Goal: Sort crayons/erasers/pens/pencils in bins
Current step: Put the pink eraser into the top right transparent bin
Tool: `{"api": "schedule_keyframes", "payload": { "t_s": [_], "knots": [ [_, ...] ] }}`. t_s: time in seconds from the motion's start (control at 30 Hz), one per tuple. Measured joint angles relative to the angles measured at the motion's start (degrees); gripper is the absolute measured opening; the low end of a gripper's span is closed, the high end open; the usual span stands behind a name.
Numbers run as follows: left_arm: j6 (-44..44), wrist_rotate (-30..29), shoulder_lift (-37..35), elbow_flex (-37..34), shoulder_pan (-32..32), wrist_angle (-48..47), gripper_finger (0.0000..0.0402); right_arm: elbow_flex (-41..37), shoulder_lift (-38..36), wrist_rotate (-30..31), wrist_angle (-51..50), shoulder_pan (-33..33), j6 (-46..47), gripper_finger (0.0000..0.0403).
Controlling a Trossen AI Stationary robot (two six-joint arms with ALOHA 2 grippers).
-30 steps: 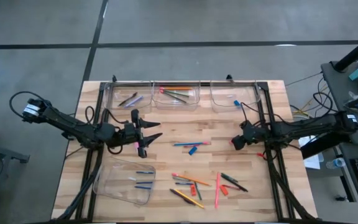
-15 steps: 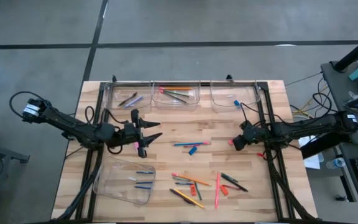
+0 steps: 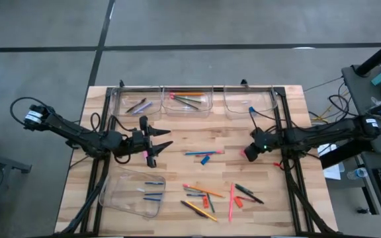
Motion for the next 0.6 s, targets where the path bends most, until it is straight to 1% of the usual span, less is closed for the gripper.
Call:
{"api": "schedule_keyframes", "payload": {
  "t_s": [0.13,0.3,0.4,0.6],
  "knots": [
    [0.0,0.0,0.0,0.0,0.0,0.0,0.0173,3.7,0.0,0.9,0.0,0.0,-2.8,0.0009],
    [0.0,0.0,0.0,0.0,0.0,0.0,0.0173,10.3,-0.1,5.4,-1.6,0.0,-7.1,0.0009],
    [0.0,0.0,0.0,0.0,0.0,0.0,0.0173,14.7,-0.1,10.2,-3.2,-0.1,-10.0,0.0009],
    [0.0,0.0,0.0,0.0,0.0,0.0,0.0173,22.2,-0.2,24.1,-5.1,-3.3,-17.2,0.0009]
  ]
}}
